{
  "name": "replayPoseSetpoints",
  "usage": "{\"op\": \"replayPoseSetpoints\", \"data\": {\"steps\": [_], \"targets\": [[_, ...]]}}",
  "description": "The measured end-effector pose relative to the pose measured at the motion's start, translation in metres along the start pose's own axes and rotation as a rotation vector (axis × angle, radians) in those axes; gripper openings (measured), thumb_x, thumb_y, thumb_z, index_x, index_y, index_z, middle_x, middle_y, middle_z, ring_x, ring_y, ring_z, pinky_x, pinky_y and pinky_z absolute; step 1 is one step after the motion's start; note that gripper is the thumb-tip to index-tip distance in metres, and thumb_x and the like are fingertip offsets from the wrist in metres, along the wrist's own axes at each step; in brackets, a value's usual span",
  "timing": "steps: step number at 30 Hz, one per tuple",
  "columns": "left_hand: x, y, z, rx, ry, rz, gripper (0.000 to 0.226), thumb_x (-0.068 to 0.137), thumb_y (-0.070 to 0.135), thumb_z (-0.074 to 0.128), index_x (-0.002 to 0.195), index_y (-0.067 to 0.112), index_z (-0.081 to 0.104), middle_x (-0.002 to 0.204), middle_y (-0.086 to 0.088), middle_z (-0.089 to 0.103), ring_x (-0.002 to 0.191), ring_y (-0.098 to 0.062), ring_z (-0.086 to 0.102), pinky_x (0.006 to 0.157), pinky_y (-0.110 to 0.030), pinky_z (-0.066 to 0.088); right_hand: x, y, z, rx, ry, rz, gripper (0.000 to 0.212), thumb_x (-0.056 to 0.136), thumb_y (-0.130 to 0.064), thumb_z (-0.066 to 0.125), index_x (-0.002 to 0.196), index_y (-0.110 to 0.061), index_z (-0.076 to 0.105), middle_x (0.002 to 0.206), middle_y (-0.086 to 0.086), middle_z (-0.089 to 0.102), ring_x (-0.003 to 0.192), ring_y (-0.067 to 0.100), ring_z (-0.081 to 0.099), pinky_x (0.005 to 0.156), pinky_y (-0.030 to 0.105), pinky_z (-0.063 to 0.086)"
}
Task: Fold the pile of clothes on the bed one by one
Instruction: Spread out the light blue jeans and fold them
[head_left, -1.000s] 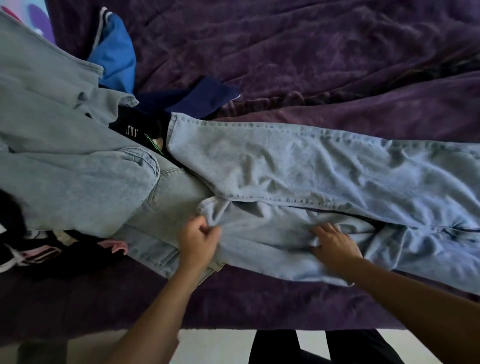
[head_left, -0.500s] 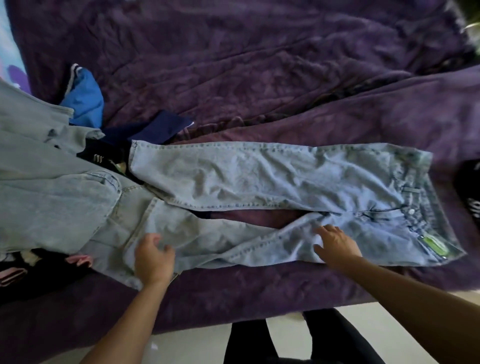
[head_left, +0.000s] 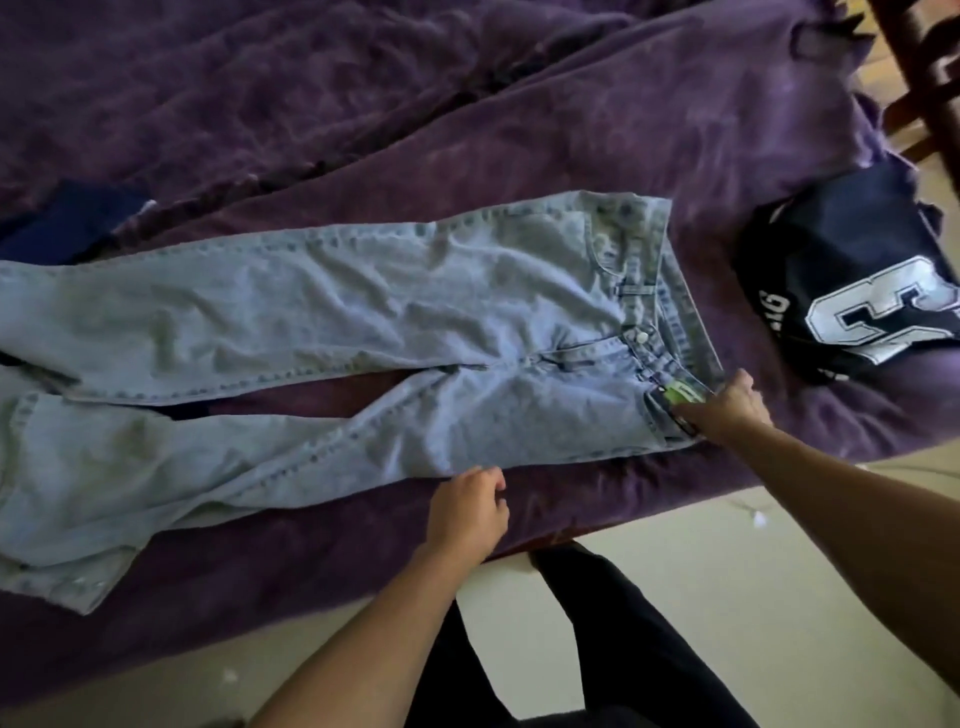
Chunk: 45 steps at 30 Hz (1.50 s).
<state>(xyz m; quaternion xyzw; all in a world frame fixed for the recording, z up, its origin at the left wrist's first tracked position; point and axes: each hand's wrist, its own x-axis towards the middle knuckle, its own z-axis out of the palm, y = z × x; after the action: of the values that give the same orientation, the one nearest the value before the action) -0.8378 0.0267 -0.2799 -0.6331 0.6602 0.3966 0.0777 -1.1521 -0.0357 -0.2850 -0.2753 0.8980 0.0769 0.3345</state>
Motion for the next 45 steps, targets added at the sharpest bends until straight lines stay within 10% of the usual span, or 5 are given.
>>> {"op": "replayPoseSetpoints", "data": {"steps": [4, 11, 20, 34, 45], "targets": [[0.007, 0.033, 0.030, 0.041, -0.042, -0.035, 0.041, 0.088, 0.028, 0.061, 0.127, 0.019, 0.052, 0.122, -0.001, 0.057, 0.109, -0.022, 0.056, 0.090, -0.034, 0.046, 0.001, -0.008, -0.013, 0.494, -0.371, 0.095, 0.023, 0.076, -0.016, 0.078, 0.086, -0.004, 0.061, 0.070, 0.015, 0.061, 0.054, 0.024, 0.059, 0.044, 0.025, 0.050], [0.045, 0.051, 0.018, 0.150, 0.297, -0.277, 0.064, 0.083, 0.041, 0.066, 0.135, 0.013, 0.041, 0.134, -0.012, 0.043, 0.124, -0.030, 0.044, 0.099, -0.041, 0.044, -0.007, -0.068, -0.088, 1.117, -0.932, 0.066, 0.009, 0.072, -0.017, 0.062, 0.079, -0.013, 0.063, 0.053, 0.004, 0.061, 0.039, 0.011, 0.054, 0.043, 0.015, 0.044], [0.056, 0.026, -0.035, 0.030, 0.410, -0.095, 0.020, 0.084, 0.026, 0.059, 0.095, 0.009, 0.054, 0.082, -0.015, 0.066, 0.076, -0.035, 0.062, 0.071, -0.042, 0.046, 0.033, -0.058, -0.046, 0.583, 0.053, -0.306, 0.054, 0.084, -0.023, 0.062, 0.135, -0.025, 0.045, 0.108, 0.003, 0.059, 0.082, 0.015, 0.059, 0.073, 0.021, 0.051], [0.016, 0.025, -0.049, 0.232, 0.580, 0.127, 0.038, 0.064, -0.010, 0.067, 0.098, 0.005, 0.063, 0.105, -0.014, 0.057, 0.086, -0.032, 0.057, 0.054, -0.034, 0.050, -0.003, -0.049, -0.009, -0.837, 0.042, -1.295, 0.122, 0.054, -0.089, 0.054, 0.151, -0.028, 0.011, 0.160, 0.010, -0.016, 0.145, 0.032, -0.021, 0.117, 0.056, 0.003], [-0.034, 0.018, -0.030, 0.338, 0.222, 0.195, 0.023, 0.062, -0.010, 0.070, 0.075, 0.008, 0.064, 0.077, -0.005, 0.062, 0.071, -0.025, 0.062, 0.056, -0.029, 0.045, 0.003, 0.026, -0.033, -0.761, 0.152, -1.303, 0.016, 0.058, -0.013, 0.076, 0.073, -0.015, 0.073, 0.082, 0.006, 0.072, 0.090, 0.027, 0.070, 0.082, 0.051, 0.045]]}}
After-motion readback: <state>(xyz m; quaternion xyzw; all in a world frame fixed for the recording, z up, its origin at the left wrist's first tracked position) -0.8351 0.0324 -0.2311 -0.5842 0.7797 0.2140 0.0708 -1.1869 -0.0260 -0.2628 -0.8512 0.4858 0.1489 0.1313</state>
